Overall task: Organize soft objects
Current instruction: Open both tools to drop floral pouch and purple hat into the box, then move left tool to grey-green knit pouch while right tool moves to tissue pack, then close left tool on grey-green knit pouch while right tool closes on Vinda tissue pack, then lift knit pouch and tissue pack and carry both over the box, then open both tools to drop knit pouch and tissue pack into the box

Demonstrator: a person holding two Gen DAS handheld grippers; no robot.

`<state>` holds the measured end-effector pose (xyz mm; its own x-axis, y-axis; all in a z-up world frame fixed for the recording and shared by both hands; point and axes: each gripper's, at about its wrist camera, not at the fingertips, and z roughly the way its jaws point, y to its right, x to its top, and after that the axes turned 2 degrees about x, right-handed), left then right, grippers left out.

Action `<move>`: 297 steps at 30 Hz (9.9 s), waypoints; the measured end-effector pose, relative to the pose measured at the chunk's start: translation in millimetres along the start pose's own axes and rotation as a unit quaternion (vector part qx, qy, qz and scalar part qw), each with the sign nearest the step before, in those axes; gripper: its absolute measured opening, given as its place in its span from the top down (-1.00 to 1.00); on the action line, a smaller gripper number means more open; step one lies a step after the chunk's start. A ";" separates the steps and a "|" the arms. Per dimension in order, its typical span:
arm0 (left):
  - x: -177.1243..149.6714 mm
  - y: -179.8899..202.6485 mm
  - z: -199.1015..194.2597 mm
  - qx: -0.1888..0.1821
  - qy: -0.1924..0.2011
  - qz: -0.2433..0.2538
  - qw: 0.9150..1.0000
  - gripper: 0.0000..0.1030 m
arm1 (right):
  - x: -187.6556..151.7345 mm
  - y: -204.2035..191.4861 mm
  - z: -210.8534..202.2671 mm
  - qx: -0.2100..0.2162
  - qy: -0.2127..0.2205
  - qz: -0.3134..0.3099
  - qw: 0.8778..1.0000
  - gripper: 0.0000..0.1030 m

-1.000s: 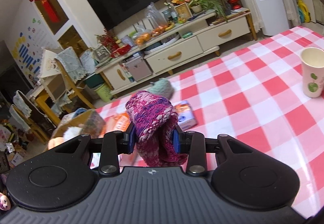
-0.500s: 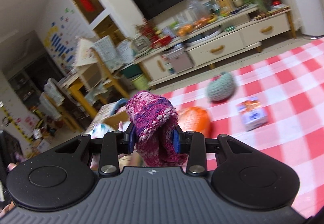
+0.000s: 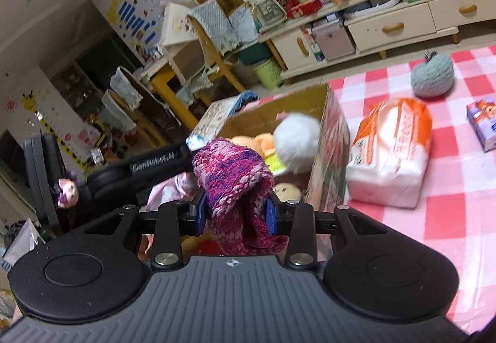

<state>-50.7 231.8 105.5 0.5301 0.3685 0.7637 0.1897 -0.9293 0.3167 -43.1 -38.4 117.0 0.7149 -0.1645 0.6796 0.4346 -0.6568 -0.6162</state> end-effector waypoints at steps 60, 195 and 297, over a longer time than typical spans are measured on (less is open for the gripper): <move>-36.5 121.0 2.7 -0.038 0.015 0.135 0.990 -0.78 | -9.3 75.6 -76.0 -0.217 0.115 -0.016 0.969 -0.96; -202.5 239.0 16.4 -0.027 -0.066 0.300 0.951 -0.35 | -65.9 167.9 -150.5 -0.338 0.035 -0.059 0.939 -0.25; 28.4 43.8 56.7 0.039 -0.020 0.130 0.991 -0.60 | -5.6 -78.0 70.8 -0.113 -0.018 -0.245 0.963 -0.31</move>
<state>19.5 200.3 109.1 0.6012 0.1170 0.7905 0.1058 -0.9922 0.0664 -42.2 65.9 133.0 0.4747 0.2288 0.8499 0.5975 -0.7928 -0.1203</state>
